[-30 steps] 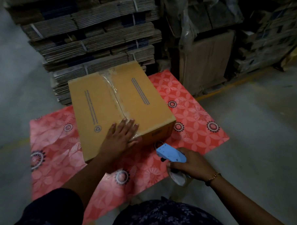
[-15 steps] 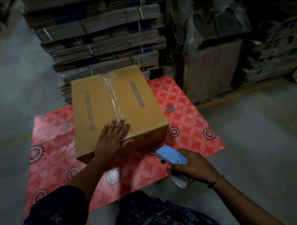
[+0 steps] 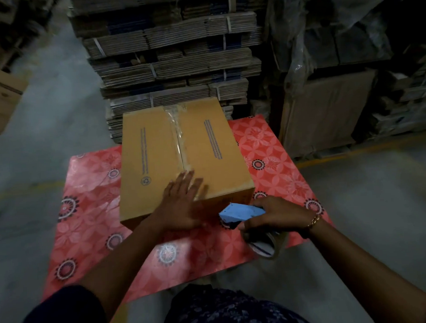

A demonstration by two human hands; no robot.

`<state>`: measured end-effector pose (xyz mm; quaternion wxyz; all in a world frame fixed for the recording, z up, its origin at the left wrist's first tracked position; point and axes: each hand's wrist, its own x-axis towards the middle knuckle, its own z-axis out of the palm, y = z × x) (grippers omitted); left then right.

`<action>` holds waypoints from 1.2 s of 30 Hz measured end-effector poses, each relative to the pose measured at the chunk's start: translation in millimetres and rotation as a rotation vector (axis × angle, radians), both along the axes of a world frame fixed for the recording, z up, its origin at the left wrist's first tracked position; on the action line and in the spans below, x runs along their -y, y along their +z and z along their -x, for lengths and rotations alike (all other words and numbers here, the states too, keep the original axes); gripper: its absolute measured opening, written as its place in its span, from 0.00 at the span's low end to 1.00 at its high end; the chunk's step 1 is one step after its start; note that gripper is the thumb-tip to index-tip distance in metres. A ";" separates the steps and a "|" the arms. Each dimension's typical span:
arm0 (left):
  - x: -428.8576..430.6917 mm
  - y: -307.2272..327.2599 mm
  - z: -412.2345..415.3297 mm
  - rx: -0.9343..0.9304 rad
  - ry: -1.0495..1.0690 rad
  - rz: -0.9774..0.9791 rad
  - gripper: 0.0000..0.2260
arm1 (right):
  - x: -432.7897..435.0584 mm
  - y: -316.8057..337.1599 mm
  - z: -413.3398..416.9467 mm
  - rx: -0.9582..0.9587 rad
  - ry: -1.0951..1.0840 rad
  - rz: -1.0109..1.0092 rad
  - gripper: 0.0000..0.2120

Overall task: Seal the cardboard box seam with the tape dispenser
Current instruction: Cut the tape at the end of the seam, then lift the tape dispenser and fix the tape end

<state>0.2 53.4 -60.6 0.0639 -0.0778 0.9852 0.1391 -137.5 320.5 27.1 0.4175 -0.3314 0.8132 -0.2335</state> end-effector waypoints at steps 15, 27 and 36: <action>-100.4 79.8 19.9 -0.194 0.431 -1.302 0.37 | 63.7 82.1 68.1 0.441 -0.116 -0.071 0.31; -86.9 119.3 45.5 -0.328 0.712 -1.949 0.33 | 7.8 54.3 -2.6 -0.298 -0.325 0.664 0.13; -103.6 145.3 48.4 -0.286 0.717 -2.138 0.34 | 20.6 56.9 -39.2 -0.926 -0.054 0.783 0.21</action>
